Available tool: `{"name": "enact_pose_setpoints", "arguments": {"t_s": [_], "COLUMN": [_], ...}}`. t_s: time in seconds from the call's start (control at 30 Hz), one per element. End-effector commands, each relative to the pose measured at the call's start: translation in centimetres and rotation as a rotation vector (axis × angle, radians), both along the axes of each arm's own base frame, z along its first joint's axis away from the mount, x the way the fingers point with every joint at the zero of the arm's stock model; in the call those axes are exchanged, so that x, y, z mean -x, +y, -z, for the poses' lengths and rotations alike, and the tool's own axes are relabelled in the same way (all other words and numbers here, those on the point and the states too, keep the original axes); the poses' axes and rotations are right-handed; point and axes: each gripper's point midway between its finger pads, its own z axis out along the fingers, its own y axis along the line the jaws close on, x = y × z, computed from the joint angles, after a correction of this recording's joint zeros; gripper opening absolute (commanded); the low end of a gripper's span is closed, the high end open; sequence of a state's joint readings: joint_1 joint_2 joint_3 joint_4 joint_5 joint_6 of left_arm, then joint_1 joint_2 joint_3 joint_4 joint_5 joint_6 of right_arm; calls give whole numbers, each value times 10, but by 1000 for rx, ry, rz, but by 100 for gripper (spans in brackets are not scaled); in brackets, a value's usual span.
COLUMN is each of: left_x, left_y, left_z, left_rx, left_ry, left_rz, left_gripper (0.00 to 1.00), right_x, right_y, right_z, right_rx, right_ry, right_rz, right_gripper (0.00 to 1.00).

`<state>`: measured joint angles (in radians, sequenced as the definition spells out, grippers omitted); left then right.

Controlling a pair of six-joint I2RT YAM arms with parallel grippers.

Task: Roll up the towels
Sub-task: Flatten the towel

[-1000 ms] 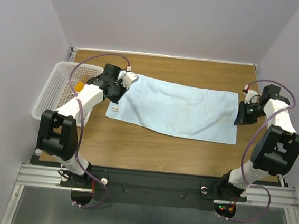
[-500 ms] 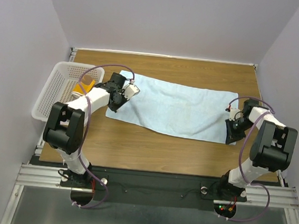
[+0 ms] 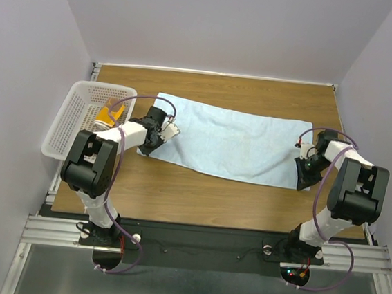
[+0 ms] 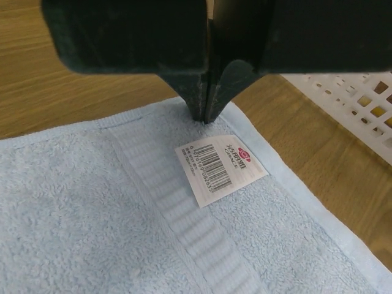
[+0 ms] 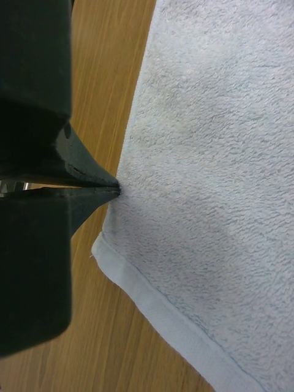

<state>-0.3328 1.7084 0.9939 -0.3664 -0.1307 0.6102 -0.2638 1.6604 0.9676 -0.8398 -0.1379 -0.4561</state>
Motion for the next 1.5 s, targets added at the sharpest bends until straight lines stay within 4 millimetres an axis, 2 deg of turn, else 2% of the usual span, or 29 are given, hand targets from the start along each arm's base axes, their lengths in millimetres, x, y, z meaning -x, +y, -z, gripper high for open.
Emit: {"name": "enact_pose_setpoints", "arguments": {"t_s": [0.0,0.27,0.4,0.57,0.73,0.8,0.87,0.9,1.0,1.13,1.2,1.27,1.33,1.47], "left_x": [24,35,38,41,52,56,59,65,70,60,50,41,35,29], "left_y": [23,39,38,34,23,11,0,-7,-22,-28,-32,-37,-38,-36], "left_z": [16,22,18,17,16,10,5,5,-1,-15,-31,-44,-49,-41], "left_rx": [-77,-98,-89,-68,-11,22,46,48,91,111,129,143,142,118], "left_ry": [71,107,111,124,162,169,166,184,196,172,140,109,94,89], "left_rz": [-20,-44,-41,-35,-9,26,52,78,95,73,67,69,68,72], "left_gripper": [0,0,0,0,0,0,0,0,0,0,0,2,3,5], "right_x": [-5,-5,-6,-1,9,15,5,6,-3,-25,-38,-43,-46,-48], "right_y": [-47,-75,-91,-99,-83,-73,-64,-51,-40,-29,-31,-36,-41,-43], "right_z": [29,31,32,34,25,17,4,-2,-27,-63,-76,-77,-67,-48], "right_rx": [235,313,337,353,289,242,193,120,59,-13,-9,4,14,9], "right_ry": [1,14,24,40,10,16,-48,-57,-99,-191,-235,-234,-196,-168], "right_rz": [-27,-11,7,7,-33,-54,-63,-81,-99,-89,-74,-71,-64,-48], "right_gripper": [8,8,8,7,7,7,7,7,9,13,15,16,16,16]}}
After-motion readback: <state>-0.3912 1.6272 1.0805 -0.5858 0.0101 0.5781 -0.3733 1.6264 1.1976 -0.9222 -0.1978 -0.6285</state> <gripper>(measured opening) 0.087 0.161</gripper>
